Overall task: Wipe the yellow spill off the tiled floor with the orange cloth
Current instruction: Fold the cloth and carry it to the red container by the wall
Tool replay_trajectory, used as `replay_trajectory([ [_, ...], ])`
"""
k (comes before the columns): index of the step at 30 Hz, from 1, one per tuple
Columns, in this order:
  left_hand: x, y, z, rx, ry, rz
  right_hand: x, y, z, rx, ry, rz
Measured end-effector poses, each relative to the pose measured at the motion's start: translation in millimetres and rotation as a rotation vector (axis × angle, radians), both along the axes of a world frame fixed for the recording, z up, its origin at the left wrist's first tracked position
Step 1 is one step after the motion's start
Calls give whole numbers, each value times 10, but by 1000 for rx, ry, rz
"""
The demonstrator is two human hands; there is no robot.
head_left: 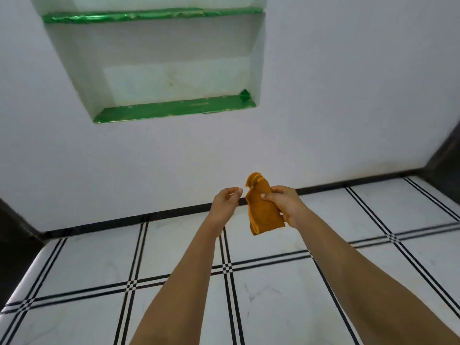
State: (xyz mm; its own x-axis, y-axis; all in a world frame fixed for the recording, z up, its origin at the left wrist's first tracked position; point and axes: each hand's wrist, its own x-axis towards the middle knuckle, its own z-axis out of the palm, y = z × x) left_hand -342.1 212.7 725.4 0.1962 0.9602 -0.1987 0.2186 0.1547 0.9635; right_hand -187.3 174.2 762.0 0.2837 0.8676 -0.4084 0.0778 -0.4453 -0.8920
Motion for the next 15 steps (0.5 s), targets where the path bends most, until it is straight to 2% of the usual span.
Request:
replay_trajectory([
  [5, 661, -164, -229, -111, -43, -108, 537, -459, -240, -28, 117, -251],
  [15, 2793, -1256, -209, -192, -9, -541, 2246, -2081, -439, 30, 183, -729],
])
